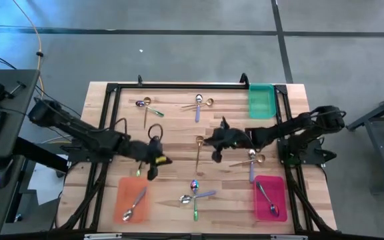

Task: Sort silverware by color (type)
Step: Put the golden spoon into the green bin

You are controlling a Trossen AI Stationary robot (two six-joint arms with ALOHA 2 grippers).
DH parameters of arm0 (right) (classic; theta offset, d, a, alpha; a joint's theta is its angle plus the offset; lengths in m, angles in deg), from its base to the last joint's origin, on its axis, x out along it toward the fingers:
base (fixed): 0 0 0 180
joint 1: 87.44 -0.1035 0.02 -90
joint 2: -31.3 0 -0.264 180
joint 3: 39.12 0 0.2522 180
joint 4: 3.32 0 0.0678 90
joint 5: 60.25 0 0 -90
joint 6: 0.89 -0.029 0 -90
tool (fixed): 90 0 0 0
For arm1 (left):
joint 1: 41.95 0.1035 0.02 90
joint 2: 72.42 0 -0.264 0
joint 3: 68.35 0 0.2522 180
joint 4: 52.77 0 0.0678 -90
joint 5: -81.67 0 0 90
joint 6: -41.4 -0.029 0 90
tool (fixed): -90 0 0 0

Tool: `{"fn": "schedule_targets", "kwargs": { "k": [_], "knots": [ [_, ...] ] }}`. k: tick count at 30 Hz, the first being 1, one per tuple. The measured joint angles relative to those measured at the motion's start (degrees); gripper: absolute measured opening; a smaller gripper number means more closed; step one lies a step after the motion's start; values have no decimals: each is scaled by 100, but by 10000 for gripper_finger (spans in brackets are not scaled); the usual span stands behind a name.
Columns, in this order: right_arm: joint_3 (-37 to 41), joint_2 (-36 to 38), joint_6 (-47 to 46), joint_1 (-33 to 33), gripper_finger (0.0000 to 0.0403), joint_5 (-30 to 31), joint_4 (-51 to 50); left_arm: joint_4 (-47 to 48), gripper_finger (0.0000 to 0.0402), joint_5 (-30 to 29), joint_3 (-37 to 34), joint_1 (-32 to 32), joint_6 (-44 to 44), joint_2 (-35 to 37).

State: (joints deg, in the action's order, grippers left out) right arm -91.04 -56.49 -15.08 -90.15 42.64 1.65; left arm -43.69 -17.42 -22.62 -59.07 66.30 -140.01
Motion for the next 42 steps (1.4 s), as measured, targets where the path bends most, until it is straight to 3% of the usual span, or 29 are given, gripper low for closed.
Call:
{"fn": "schedule_targets", "kwargs": {
  "k": [5,10,17,22,30,42],
  "knots": [
    [-42,2,-186,472,1,-624,-353,-1007,0,371,-700,841,-488,-54],
    [-657,2,-287,545,32,-912,-2434,-1707,0,602,-1245,1448,-615,-54],
    [-1525,4,-538,119,123,-1081,-5008,-2588,0,1153,-1823,2008,-766,-55],
    [-1654,7,-950,-445,158,-1276,-6149,-2597,0,1368,-1911,2163,-1137,-55],
    [-1245,9,-1433,-936,149,-1597,-6492,-2619,0,1369,-1909,2168,-1507,-52],
    [-288,39,-1300,-890,106,-1510,-6270,-2623,0,1366,-1909,2168,-1470,-52]
  ]
}}
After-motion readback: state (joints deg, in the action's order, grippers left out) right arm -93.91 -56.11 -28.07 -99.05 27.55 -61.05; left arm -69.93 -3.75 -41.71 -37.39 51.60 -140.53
